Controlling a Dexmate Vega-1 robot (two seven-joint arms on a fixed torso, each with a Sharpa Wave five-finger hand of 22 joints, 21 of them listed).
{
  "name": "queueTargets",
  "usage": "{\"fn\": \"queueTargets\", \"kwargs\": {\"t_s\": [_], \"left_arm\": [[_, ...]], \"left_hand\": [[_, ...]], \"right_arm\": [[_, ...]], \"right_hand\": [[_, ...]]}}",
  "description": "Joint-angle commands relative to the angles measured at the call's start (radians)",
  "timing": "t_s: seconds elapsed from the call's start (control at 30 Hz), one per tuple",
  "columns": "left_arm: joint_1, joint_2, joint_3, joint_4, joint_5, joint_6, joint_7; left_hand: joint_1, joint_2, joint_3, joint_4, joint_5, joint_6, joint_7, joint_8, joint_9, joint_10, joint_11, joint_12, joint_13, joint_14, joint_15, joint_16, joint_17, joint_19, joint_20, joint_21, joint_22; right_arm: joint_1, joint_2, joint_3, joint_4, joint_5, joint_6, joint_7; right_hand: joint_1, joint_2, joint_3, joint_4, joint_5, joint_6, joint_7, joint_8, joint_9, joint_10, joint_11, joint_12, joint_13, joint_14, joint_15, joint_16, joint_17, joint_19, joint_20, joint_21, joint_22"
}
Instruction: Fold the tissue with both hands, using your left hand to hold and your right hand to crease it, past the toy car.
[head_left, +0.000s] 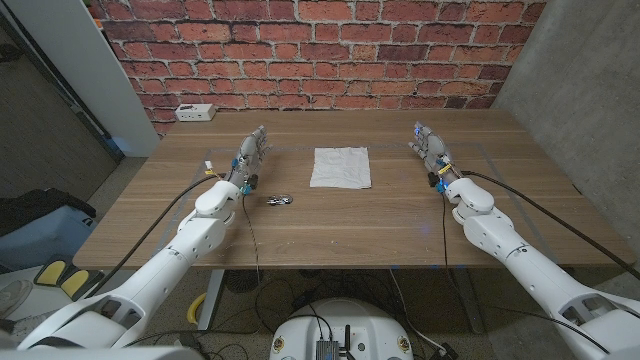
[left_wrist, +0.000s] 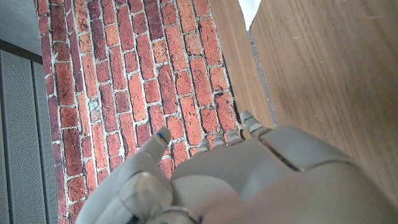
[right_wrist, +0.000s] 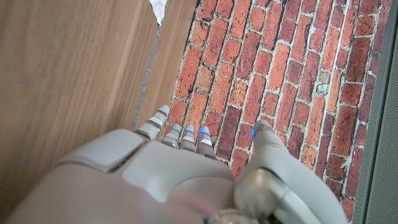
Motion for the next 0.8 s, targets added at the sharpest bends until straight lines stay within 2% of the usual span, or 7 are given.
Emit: {"fn": "queueTargets", "kwargs": {"t_s": [0.03, 0.1, 0.17, 0.2, 0.37, 0.67, 0.8], "left_arm": [[-0.022, -0.003, 0.018, 0.015, 0.051, 0.006, 0.042], [-0.018, 0.011, 0.025, -0.011, 0.078, 0.029, 0.077], [-0.014, 0.022, 0.030, -0.033, 0.098, 0.049, 0.102], [-0.014, 0.026, 0.033, -0.039, 0.109, 0.052, 0.112], [-0.012, 0.059, 0.054, -0.090, 0.180, 0.097, 0.164], [-0.011, 0.107, 0.078, -0.165, 0.258, 0.169, 0.200], [-0.011, 0.141, 0.096, -0.217, 0.315, 0.227, 0.224]], "left_hand": [[0.012, 0.060, 0.012, 0.000, 0.003, -0.028, -0.004, 0.007, 0.002, -0.041, 0.010, 0.007, 0.002, -0.045, 0.009, 0.005, 0.003, -0.004, 0.013, 0.003, 0.004], [0.014, 0.046, 0.012, -0.002, 0.000, -0.018, -0.018, 0.008, 0.003, -0.036, 0.021, 0.009, 0.003, -0.041, 0.031, 0.005, 0.002, -0.013, 0.050, -0.005, 0.005], [0.011, 0.014, -0.003, -0.012, -0.009, -0.004, -0.041, 0.009, 0.004, -0.029, 0.029, 0.011, 0.004, -0.043, 0.090, 0.003, 0.002, -0.022, 0.113, -0.018, 0.007], [0.012, 0.010, -0.005, -0.016, -0.011, 0.002, -0.046, 0.010, 0.004, -0.029, 0.031, 0.011, 0.004, -0.039, 0.099, 0.004, 0.002, -0.024, 0.133, -0.021, 0.007], [0.017, 0.004, -0.008, -0.028, -0.016, 0.017, -0.052, 0.013, 0.004, -0.010, 0.043, 0.017, 0.005, -0.032, 0.109, 0.006, 0.002, -0.024, 0.154, -0.027, 0.008], [0.028, 0.006, -0.006, -0.045, -0.021, 0.051, -0.043, 0.019, 0.005, 0.017, 0.059, 0.025, 0.005, -0.013, 0.119, 0.010, 0.002, -0.015, 0.167, -0.030, 0.009], [0.030, 0.008, -0.005, -0.048, -0.021, 0.053, -0.044, 0.019, 0.005, 0.021, 0.056, 0.026, 0.005, -0.010, 0.121, 0.011, 0.002, -0.014, 0.170, -0.031, 0.009]], "right_arm": [[0.023, -0.009, -0.014, 0.005, -0.031, -0.030, -0.020], [0.023, -0.021, -0.021, -0.009, -0.046, -0.048, -0.033], [0.021, -0.036, -0.028, -0.028, -0.067, -0.069, -0.052], [0.021, -0.044, -0.032, -0.040, -0.080, -0.081, -0.063], [0.020, -0.083, -0.052, -0.096, -0.134, -0.142, -0.102], [0.023, -0.135, -0.083, -0.169, -0.212, -0.221, -0.135], [0.022, -0.168, -0.103, -0.226, -0.268, -0.277, -0.160]], "right_hand": [[0.010, 0.002, 0.003, -0.003, 0.005, 0.004, 0.013, 0.007, 0.005, 0.008, 0.016, 0.012, 0.003, 0.005, 0.033, 0.012, 0.003, 0.010, 0.019, 0.009, 0.004], [0.011, 0.003, 0.003, -0.005, 0.005, 0.010, 0.009, 0.009, 0.005, 0.011, 0.016, 0.013, 0.004, 0.008, 0.051, 0.014, 0.005, 0.006, 0.041, 0.008, 0.005], [0.010, 0.005, 0.002, -0.005, 0.004, 0.016, 0.000, 0.011, 0.006, 0.013, 0.017, 0.013, 0.004, 0.010, 0.059, 0.014, 0.005, 0.001, 0.055, 0.007, 0.005], [0.010, 0.005, 0.002, -0.005, 0.004, 0.016, 0.000, 0.011, 0.006, 0.013, 0.016, 0.013, 0.004, 0.009, 0.060, 0.014, 0.006, -0.001, 0.058, 0.007, 0.005], [0.011, 0.008, 0.003, -0.006, 0.004, 0.018, -0.005, 0.012, 0.006, 0.013, 0.014, 0.013, 0.004, 0.004, 0.063, 0.013, 0.006, -0.008, 0.067, 0.005, 0.006], [0.018, 0.016, 0.008, -0.009, 0.004, 0.024, -0.016, 0.013, 0.006, 0.014, 0.012, 0.012, 0.005, 0.010, 0.066, 0.016, 0.007, -0.007, 0.076, 0.007, 0.006], [0.021, 0.019, 0.010, -0.011, 0.005, 0.032, -0.018, 0.015, 0.006, 0.014, 0.010, 0.012, 0.005, 0.011, 0.064, 0.016, 0.007, -0.007, 0.077, 0.008, 0.006]]}}
